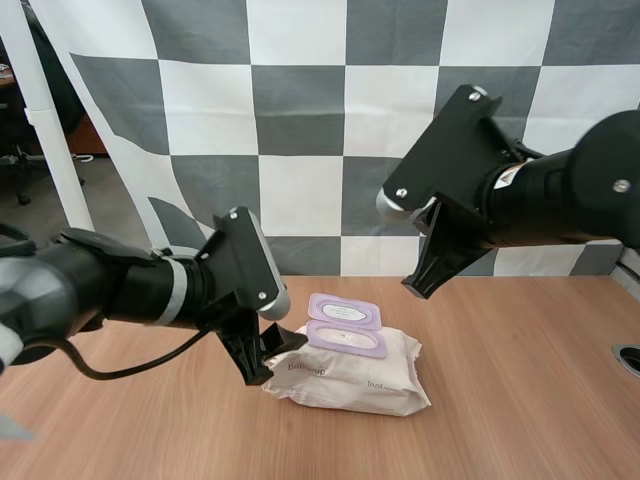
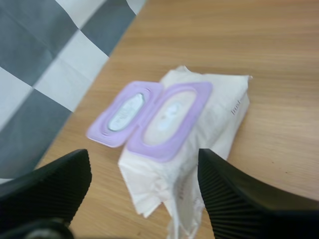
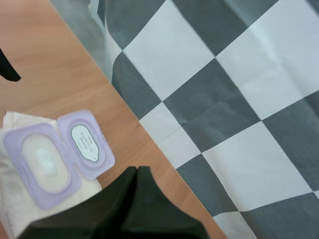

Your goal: Open the wet wipes lid

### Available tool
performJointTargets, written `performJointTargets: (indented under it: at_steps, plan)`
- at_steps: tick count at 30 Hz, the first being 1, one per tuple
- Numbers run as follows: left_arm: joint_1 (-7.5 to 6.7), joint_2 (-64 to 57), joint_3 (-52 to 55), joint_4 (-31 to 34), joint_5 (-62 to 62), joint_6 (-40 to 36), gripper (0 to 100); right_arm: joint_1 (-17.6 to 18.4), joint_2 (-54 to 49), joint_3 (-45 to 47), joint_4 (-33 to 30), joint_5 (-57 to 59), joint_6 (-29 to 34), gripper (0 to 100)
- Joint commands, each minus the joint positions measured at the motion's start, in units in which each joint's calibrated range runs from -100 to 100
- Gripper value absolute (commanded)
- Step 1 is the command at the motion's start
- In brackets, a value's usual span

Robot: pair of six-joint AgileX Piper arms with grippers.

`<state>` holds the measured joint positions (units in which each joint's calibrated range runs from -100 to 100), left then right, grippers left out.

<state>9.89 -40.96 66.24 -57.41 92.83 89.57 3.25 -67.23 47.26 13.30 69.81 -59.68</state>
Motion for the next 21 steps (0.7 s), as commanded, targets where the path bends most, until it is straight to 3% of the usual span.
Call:
performJointTargets:
  at_steps: [1,2,3,5,6,13,15,18,21]
  plan:
    - [2.79,-24.97,-4.53,-1.29,7.17,-8.65,100,0.01,-16.22,-0.05,2.03,-0.48,12.77,0]
    - [3.10,-26.96,-5.04,-2.41,7.17,-9.56,91,0.01,-16.22,-0.05,2.66,-0.69,12.77,0]
    - [3.41,-29.09,-5.62,-3.40,7.17,-10.20,71,0.01,-16.35,-0.05,3.00,-1.08,12.77,0]
    - [3.39,-32.15,-5.75,-4.84,7.17,-11.86,16,0.01,-16.85,-0.05,3.09,-1.88,12.77,0]
    - [3.39,-33.49,-5.75,-5.42,7.17,-13.03,1,0.01,-17.27,-0.05,2.63,-2.46,12.77,0]
    - [2.94,-35.22,-5.82,-2.86,7.17,-23.69,0,0.01,-19.73,1.17,-4.68,-4.61,13.61,0]
    - [1.74,-35.88,-5.82,0.42,2.44,-26.09,0,0.01,-21.08,2.74,-6.28,-4.88,14.34,0]
    - [-2.37,-38.82,-5.82,7.94,-11.26,-31.37,0,-0.06,-24.63,6.55,-7.31,-7.98,14.62,0]
    - [-5.40,-42.18,-5.82,13.87,-18.46,-36.90,0,-1.05,-28.77,10.75,-7.31,-12.01,15.64,0]
